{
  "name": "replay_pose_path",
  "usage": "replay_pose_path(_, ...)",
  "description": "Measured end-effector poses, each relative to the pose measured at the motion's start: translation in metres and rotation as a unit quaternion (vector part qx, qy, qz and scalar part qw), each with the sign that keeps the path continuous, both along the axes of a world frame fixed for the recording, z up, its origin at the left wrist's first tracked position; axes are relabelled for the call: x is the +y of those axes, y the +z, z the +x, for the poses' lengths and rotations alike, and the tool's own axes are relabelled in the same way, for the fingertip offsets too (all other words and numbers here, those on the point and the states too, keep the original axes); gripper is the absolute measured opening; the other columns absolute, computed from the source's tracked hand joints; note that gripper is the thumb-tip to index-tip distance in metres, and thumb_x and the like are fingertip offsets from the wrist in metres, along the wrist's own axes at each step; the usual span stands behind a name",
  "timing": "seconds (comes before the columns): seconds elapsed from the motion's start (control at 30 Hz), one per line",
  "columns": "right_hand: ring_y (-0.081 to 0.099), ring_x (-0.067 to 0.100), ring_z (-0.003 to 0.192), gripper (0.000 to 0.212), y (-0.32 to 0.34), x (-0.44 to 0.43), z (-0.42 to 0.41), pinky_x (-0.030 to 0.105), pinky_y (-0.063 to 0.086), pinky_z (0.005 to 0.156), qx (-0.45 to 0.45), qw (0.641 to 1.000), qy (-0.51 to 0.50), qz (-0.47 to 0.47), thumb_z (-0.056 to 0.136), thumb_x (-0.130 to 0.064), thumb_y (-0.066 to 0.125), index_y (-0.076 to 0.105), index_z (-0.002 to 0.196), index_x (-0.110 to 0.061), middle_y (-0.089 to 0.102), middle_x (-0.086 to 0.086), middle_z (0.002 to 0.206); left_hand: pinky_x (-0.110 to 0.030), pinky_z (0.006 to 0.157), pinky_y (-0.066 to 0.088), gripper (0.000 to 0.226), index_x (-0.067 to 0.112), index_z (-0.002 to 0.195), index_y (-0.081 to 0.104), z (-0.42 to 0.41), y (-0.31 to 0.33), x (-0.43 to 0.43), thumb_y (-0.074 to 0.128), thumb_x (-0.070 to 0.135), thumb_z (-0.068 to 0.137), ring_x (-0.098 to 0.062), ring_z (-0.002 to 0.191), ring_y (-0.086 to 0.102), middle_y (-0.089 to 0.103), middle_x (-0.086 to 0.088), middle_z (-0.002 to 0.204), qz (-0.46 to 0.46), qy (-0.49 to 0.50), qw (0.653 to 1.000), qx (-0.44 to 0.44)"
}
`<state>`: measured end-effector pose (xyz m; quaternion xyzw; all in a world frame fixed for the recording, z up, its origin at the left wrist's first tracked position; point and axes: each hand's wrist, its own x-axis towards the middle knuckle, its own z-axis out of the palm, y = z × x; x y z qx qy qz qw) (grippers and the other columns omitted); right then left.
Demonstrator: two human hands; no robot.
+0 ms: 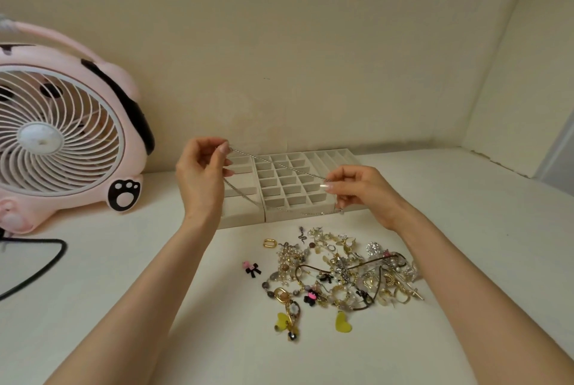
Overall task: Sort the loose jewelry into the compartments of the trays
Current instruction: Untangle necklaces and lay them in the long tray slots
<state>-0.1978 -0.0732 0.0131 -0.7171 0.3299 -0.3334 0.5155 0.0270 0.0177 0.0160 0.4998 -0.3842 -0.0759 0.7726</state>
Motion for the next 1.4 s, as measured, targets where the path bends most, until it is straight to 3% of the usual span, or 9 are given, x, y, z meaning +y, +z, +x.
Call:
replay_pose_path(0.1, 0.052, 0.01, 0.048, 0.015, -0.002, 0.002, 0.002, 0.023, 0.052, 0.057, 0.018, 1.0, -0.024, -0.009, 0.081, 0.0, 0.067, 0.069, 0.089, -0.012, 0.059, -0.001, 0.064, -0.015, 0.051, 0.045, 0.02, 0.021, 0.08, 0.056, 0.003, 0.003, 0.001, 0.056, 0.004, 0.09, -0.001, 0.058, 0.054, 0.061, 0.001, 0.078, -0.017, 0.017, 1.0, 0.006)
replay_pose_path(0.37, 0.056, 0.008, 0.052, 0.014, -0.005, 0.0, 0.003, 0.019, 0.047, 0.045, 0.014, 0.997, -0.078, -0.008, 0.083, 0.0, 0.067, 0.073, 0.094, -0.006, 0.065, -0.002, 0.066, -0.02, 0.055, 0.05, 0.018, 0.02, 0.08, 0.057, 0.008, 0.004, 0.0, 0.056, 0.005, 0.089, -0.004, 0.058, 0.055, 0.059, 0.002, 0.075, -0.033, 0.034, 0.999, 0.025)
replay_pose_path(0.5, 0.065, 0.015, 0.058, 0.014, -0.004, -0.007, -0.004, 0.021, 0.051, 0.047, -0.053, 0.991, -0.118, 0.03, 0.087, -0.003, 0.062, 0.07, 0.099, -0.003, 0.067, 0.012, 0.077, -0.021, 0.057, 0.053, 0.016, 0.018, 0.081, 0.057, 0.008, 0.008, -0.014, 0.056, 0.004, 0.089, -0.006, 0.058, 0.059, 0.06, 0.001, 0.076, 0.003, 0.014, 1.0, 0.024)
replay_pose_path(0.73, 0.065, 0.013, 0.056, 0.015, 0.001, -0.014, -0.016, 0.021, 0.055, 0.055, -0.151, 0.977, -0.134, 0.067, 0.087, 0.003, 0.06, 0.067, 0.1, 0.004, 0.064, 0.011, 0.072, -0.039, 0.073, 0.054, 0.017, 0.024, 0.077, 0.057, 0.001, 0.014, -0.065, 0.058, 0.01, 0.087, -0.018, 0.072, 0.065, 0.065, 0.0, 0.075, 0.129, -0.05, 0.987, -0.088)
replay_pose_path(0.9, 0.065, 0.013, 0.059, 0.011, 0.012, -0.014, -0.018, 0.021, 0.055, 0.058, -0.176, 0.973, -0.147, 0.017, 0.084, 0.004, 0.063, 0.07, 0.09, -0.003, 0.066, 0.011, 0.074, -0.033, 0.074, 0.05, 0.008, 0.017, 0.081, 0.06, -0.017, 0.023, -0.117, 0.063, 0.012, 0.085, -0.017, 0.077, 0.062, 0.066, -0.001, 0.079, 0.2, -0.067, 0.959, -0.187)
replay_pose_path(1.03, 0.066, 0.017, 0.06, 0.012, 0.008, -0.017, -0.014, 0.026, 0.058, 0.062, -0.161, 0.973, -0.165, -0.017, 0.083, 0.006, 0.064, 0.07, 0.086, -0.004, 0.067, 0.015, 0.072, -0.032, 0.066, 0.055, 0.024, 0.018, 0.071, 0.054, -0.036, 0.028, -0.158, 0.058, -0.001, 0.085, -0.016, 0.062, 0.058, 0.06, -0.005, 0.072, 0.206, -0.122, 0.963, -0.125)
replay_pose_path(1.23, 0.067, 0.023, 0.062, 0.013, -0.013, -0.03, -0.01, 0.035, 0.059, 0.069, -0.099, 0.974, -0.201, -0.026, 0.082, 0.006, 0.066, 0.072, 0.083, -0.006, 0.069, 0.016, 0.072, -0.04, 0.073, 0.057, 0.026, 0.016, 0.069, 0.053, -0.038, 0.017, -0.205, 0.059, -0.004, 0.084, -0.016, 0.058, 0.058, 0.058, -0.002, 0.066, 0.235, -0.12, 0.955, -0.138)
replay_pose_path(1.4, 0.066, 0.014, 0.057, 0.02, -0.026, -0.038, -0.008, 0.023, 0.056, 0.058, -0.061, 0.971, -0.23, -0.033, 0.082, 0.009, 0.063, 0.068, 0.085, -0.01, 0.065, 0.012, 0.078, -0.043, 0.074, 0.056, 0.03, 0.019, 0.066, 0.051, -0.033, 0.002, -0.228, 0.06, -0.005, 0.083, -0.017, 0.058, 0.057, 0.055, -0.001, 0.064, 0.276, -0.112, 0.937, -0.181)
